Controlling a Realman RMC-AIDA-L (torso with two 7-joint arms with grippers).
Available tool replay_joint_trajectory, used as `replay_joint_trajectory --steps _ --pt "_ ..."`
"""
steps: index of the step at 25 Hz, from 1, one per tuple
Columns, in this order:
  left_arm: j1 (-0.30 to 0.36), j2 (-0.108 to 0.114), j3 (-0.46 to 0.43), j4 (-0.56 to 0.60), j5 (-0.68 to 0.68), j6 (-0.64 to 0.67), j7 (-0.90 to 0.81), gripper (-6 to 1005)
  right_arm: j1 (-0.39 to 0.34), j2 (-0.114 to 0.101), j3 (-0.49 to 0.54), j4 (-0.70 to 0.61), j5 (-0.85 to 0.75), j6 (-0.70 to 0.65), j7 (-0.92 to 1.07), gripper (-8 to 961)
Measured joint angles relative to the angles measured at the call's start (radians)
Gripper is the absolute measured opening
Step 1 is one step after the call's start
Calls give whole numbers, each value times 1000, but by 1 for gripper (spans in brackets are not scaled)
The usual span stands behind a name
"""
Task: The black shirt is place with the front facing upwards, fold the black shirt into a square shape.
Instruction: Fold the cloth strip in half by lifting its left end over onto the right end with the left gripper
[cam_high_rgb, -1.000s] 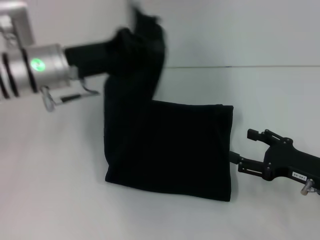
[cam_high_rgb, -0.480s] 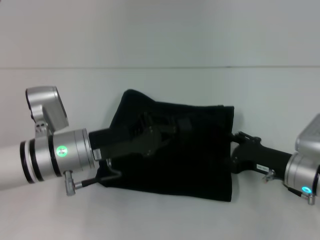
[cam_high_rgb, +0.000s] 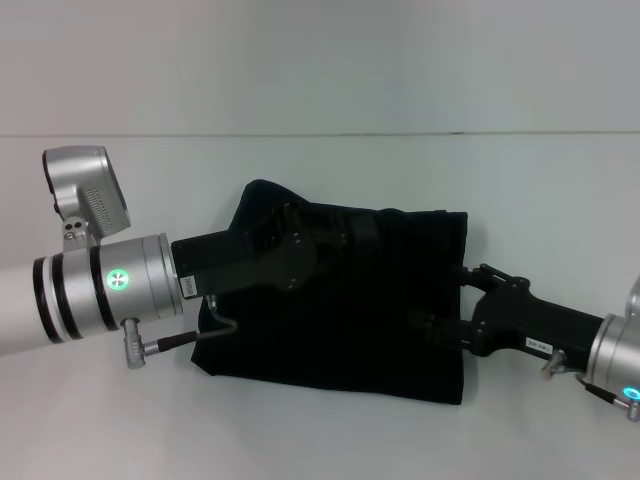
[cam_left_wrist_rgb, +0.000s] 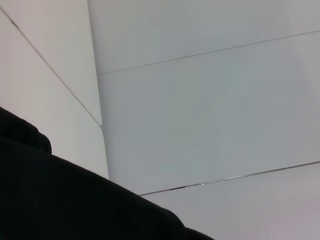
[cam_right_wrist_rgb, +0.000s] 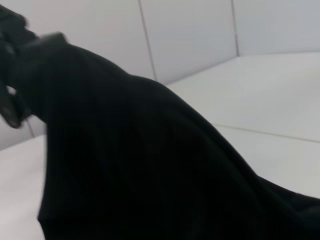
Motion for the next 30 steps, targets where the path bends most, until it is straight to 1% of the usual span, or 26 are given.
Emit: replay_joint_trajectory --steps 5,11,16,19,23,25,30 --pt "0 -2 5 0 0 0 4 13 44 4 -9 42 -4 27 -1 945" --pt "-4 -3 11 -5 3 12 13 14 121 6 5 83 7 158 3 945" --pt "-2 -1 56 -9 6 39 20 16 182 6 15 90 97 266 1 946" --pt "0 -8 94 -10 7 39 33 17 202 4 15 68 148 290 -4 946" --pt "-5 -29 141 -19 6 -2 81 18 215 3 15 19 171 293 -4 945" --pt "-13 -36 154 -37 4 -36 110 19 218 3 15 2 175 301 -7 945" --pt "-61 -40 172 -141 6 -184 206 21 221 3 13 -20 176 332 -13 944"
